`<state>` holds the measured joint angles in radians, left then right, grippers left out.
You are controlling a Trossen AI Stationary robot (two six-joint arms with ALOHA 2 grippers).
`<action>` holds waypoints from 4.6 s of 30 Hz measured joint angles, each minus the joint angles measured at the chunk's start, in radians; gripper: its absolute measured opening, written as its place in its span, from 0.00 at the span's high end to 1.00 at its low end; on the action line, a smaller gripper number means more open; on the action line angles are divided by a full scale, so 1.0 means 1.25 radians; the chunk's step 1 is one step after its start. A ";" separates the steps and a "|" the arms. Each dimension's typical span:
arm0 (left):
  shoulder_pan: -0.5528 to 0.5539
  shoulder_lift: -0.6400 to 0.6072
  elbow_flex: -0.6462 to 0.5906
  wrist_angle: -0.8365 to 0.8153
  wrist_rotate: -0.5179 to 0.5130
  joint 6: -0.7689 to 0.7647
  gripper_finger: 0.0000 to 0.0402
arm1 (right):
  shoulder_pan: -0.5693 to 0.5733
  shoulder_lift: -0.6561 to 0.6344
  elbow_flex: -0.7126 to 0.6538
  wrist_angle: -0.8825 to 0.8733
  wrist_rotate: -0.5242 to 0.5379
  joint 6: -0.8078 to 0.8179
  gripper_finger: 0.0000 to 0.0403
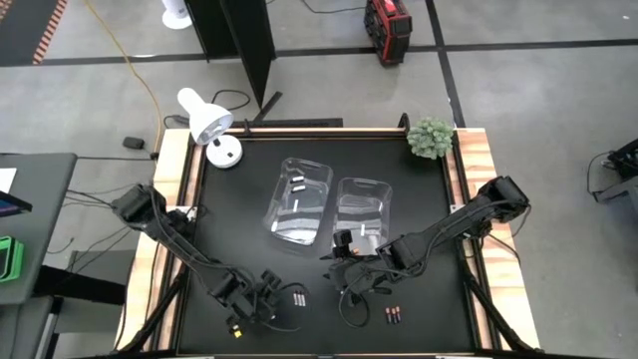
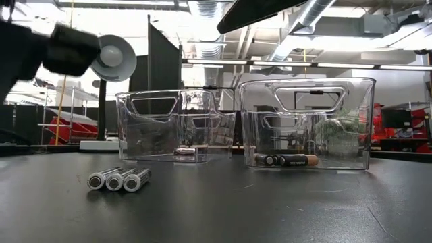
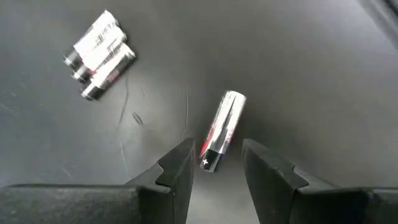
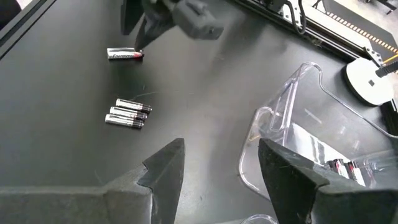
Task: Sort batteries
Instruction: Put the white battery into the left transparent bin, then put the black battery into the right transparent bin
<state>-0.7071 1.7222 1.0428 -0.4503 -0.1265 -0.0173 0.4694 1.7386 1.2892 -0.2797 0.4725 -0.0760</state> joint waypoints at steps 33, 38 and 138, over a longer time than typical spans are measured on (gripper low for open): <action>0.017 -0.034 0.000 0.028 -0.004 -0.050 0.90 | 0.002 0.000 0.000 0.001 0.000 -0.003 0.45; 0.010 -0.174 0.000 0.030 -0.027 -0.002 0.90 | 0.002 0.000 0.000 -0.001 0.000 -0.003 0.45; 0.703 -0.280 0.118 -0.138 -0.037 0.133 0.65 | 0.022 0.000 0.000 -0.004 0.025 0.010 0.45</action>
<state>0.1713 1.3718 1.1907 -0.6227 -0.1721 0.1494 0.4971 1.7386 1.2892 -0.2847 0.5043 -0.0636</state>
